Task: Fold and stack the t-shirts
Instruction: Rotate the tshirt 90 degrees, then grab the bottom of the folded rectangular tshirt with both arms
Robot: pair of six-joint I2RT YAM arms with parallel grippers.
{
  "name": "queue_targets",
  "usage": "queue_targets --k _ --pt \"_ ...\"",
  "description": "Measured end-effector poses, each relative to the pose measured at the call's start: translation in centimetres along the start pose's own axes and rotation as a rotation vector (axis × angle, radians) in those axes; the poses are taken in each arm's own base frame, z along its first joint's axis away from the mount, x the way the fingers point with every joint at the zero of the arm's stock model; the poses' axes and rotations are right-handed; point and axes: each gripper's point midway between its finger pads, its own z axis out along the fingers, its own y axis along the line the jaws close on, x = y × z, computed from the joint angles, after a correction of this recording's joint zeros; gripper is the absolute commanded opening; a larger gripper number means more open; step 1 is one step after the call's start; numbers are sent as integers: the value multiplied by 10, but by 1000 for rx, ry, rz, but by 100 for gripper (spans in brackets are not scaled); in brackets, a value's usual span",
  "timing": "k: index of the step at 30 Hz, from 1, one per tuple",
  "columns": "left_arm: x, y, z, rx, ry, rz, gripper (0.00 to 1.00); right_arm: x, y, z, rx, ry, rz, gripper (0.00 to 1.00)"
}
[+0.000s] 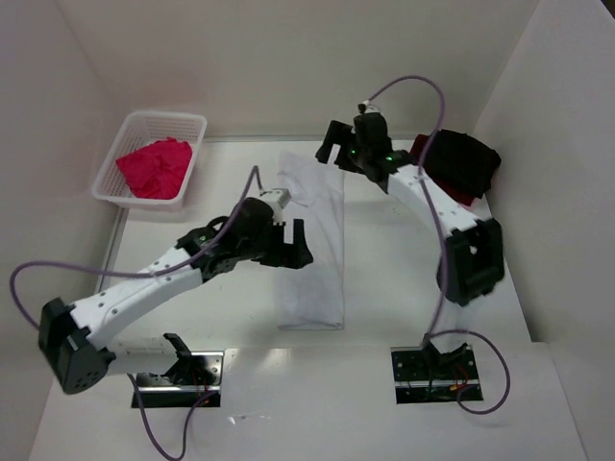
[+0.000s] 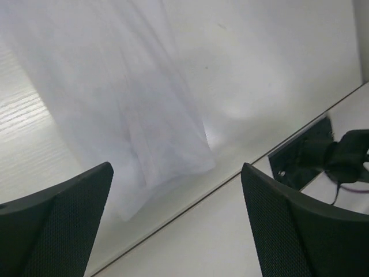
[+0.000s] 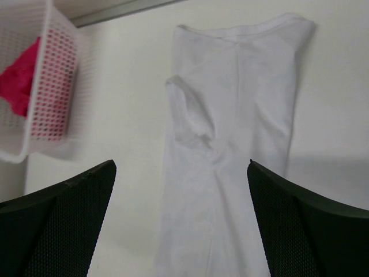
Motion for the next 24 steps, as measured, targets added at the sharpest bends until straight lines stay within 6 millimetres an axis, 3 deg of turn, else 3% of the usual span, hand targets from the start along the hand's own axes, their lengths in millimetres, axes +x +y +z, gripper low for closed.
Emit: queue_targets --k 3,5,6,8,11,13,14,16,20,24 --pt "-7 7 -28 5 -95 -77 99 -9 10 -73 -74 -90 33 100" --pt "7 19 -28 -20 -81 -125 99 8 4 -102 -83 -91 63 98" --pt "16 25 -25 -39 -60 -150 99 27 -1 -111 -81 -67 79 98" --pt "39 40 -14 -83 2 -193 99 80 -13 -119 -62 26 107 95" --pt "68 58 -7 -142 85 -231 99 192 -37 -134 9 260 141 92" --pt "76 62 -5 -144 112 -247 99 256 -54 -158 62 405 159 87" --pt "78 64 -4 -145 124 -258 99 275 -57 -171 69 452 168 85" --pt "84 66 0 -144 151 -282 98 295 -56 -190 62 496 199 85" --pt "105 71 7 -146 236 -311 93 319 -38 -210 21 546 231 82" --pt "125 72 9 -118 294 -325 91 346 -45 -219 57 608 255 79"
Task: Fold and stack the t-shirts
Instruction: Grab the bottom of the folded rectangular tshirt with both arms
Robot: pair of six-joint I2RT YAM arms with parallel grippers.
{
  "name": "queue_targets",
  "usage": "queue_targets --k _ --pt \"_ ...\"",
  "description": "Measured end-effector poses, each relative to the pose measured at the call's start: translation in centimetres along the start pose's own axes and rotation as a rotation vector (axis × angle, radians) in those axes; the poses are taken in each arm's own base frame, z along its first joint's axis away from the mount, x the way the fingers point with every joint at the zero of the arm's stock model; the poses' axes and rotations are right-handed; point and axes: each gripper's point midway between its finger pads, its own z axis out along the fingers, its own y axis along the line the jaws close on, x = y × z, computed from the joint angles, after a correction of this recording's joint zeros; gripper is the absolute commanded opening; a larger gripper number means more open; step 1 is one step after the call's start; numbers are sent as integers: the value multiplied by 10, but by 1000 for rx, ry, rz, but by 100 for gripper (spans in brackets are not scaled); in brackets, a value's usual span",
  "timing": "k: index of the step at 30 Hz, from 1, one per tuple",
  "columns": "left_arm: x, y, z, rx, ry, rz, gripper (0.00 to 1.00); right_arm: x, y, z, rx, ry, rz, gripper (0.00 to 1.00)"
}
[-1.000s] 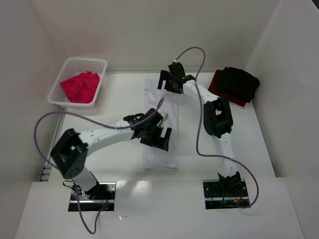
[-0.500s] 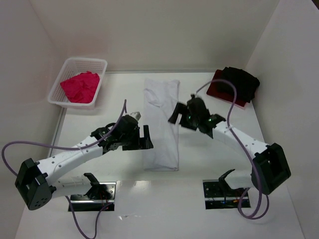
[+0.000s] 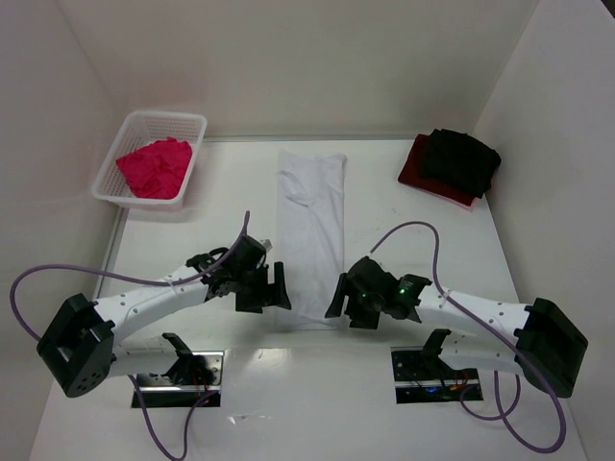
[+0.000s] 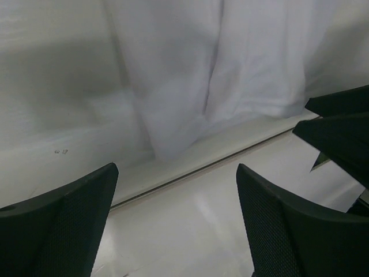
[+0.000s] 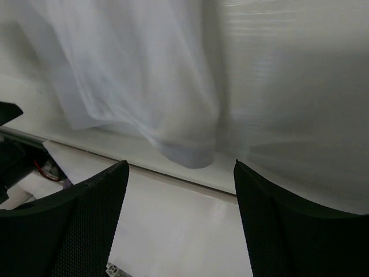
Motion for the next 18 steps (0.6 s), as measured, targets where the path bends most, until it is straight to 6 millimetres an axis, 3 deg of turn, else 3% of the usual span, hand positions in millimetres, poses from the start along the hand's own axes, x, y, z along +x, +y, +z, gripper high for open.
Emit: queue_targets --k 7,18 --pt "21 10 10 16 64 -46 86 5 -18 6 52 2 54 73" --pt "27 13 29 18 103 -89 76 2 -19 15 65 -11 85 61"
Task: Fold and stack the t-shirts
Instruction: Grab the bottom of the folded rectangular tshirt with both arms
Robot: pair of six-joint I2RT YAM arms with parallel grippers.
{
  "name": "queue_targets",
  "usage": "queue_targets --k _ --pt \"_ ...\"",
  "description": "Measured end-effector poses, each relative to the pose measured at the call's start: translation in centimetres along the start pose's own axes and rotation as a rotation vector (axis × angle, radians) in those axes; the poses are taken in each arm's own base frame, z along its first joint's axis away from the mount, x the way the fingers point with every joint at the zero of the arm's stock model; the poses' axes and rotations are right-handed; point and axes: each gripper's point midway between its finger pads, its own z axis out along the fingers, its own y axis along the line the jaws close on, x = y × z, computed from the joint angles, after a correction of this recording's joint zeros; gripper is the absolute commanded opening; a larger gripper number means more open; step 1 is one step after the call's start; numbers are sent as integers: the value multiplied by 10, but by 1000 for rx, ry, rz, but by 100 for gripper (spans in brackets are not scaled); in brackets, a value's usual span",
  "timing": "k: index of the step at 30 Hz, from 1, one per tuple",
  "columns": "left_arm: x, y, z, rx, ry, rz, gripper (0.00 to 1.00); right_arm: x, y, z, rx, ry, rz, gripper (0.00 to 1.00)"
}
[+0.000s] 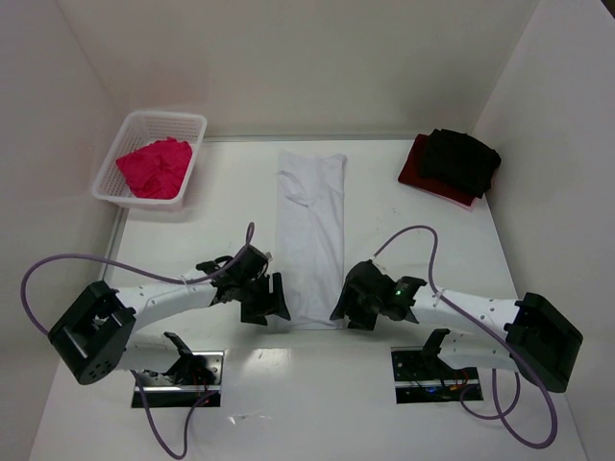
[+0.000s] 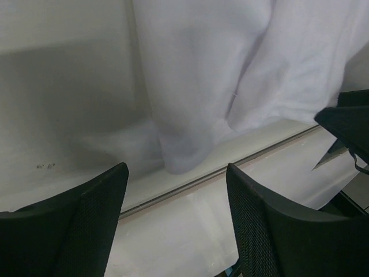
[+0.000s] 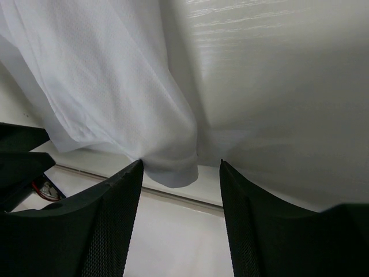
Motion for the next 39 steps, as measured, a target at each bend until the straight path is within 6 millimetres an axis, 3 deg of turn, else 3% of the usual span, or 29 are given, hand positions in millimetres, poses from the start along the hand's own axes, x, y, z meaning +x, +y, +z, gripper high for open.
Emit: queue_targets --k 6,9,13,16,18,19,23,26,29,34,39 --pt "4 6 10 -20 31 -15 59 -3 5 3 -15 -15 3 59" --pt "3 6 13 -19 40 -17 55 -4 8 4 -26 -19 3 59" --pt "2 4 17 -21 50 -21 43 -5 9 8 -26 -18 2 53" --pt "2 5 19 -27 56 -22 34 -4 8 10 -21 -16 -1 45" --pt "2 6 20 -32 58 -23 26 -5 9 10 -24 -17 -4 35" --pt "2 6 21 -33 60 -23 18 -5 10 10 -27 -17 -4 30" --pt "1 6 22 -38 61 -20 0 -4 11 11 -35 -15 -3 12" --pt "0 5 21 -42 63 -19 0 -4 8 12 -29 -13 0 1" --pt "-4 0 18 -51 64 -16 0 -4 8 11 -29 -19 1 0" --pt "-31 -27 1 -25 8 34 0 -22 21 -3 -49 -62 -17 0" --pt "-93 -52 -29 41 -141 34 0 -90 53 -31 -120 -217 -11 0"
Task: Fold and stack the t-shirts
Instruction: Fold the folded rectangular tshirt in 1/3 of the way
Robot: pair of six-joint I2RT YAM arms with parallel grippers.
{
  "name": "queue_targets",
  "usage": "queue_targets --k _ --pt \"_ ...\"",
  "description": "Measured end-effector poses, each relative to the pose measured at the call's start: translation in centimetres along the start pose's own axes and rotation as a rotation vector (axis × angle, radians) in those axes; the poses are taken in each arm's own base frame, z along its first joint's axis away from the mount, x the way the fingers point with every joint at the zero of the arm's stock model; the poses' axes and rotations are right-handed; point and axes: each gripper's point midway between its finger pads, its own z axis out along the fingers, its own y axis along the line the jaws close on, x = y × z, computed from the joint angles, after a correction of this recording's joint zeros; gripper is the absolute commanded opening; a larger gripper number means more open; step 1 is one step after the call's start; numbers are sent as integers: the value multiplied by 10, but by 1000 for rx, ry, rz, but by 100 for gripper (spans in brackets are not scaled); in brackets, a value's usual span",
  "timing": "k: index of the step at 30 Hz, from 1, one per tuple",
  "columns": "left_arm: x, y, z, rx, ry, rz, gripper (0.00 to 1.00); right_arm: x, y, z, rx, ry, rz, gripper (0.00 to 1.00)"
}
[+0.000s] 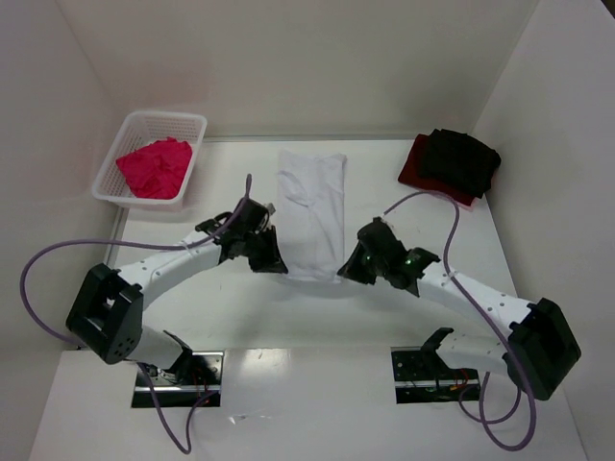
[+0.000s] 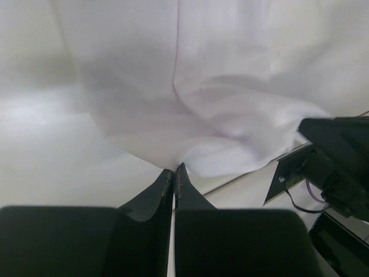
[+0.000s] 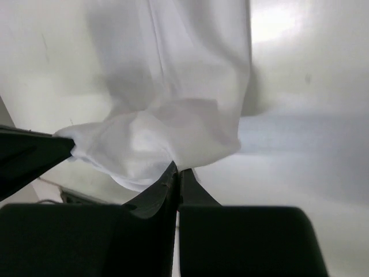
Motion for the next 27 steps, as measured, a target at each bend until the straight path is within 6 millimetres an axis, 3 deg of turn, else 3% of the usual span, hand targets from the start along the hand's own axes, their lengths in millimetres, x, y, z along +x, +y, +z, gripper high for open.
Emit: queue_targets --k 5,8,16,19,21,22,23,25,26,27 --pt "-59 4 -18 15 -113 -10 0 -68 19 8 13 -108 -61 0" --pt "-89 6 -13 12 -123 1 0 -98 23 24 38 -129 -96 0" --pt "-162 15 44 45 -61 26 0 -159 21 79 94 -130 -129 4" --pt "-186 30 62 43 -54 8 1 -178 26 106 91 -119 -138 13" --pt "-201 40 69 43 -57 -2 8 -190 28 123 91 -112 -148 33" --pt "-207 44 70 44 -58 -5 38 -195 29 130 92 -110 -151 44" --pt "-215 46 72 48 -62 -5 45 -201 30 137 91 -108 -154 59" --pt "-230 49 72 57 -79 -6 54 -213 30 149 96 -110 -160 65" --pt "-236 50 72 58 -87 -1 69 -218 29 154 99 -113 -163 70" --pt "-242 50 71 62 -97 4 72 -224 29 156 101 -119 -163 78"
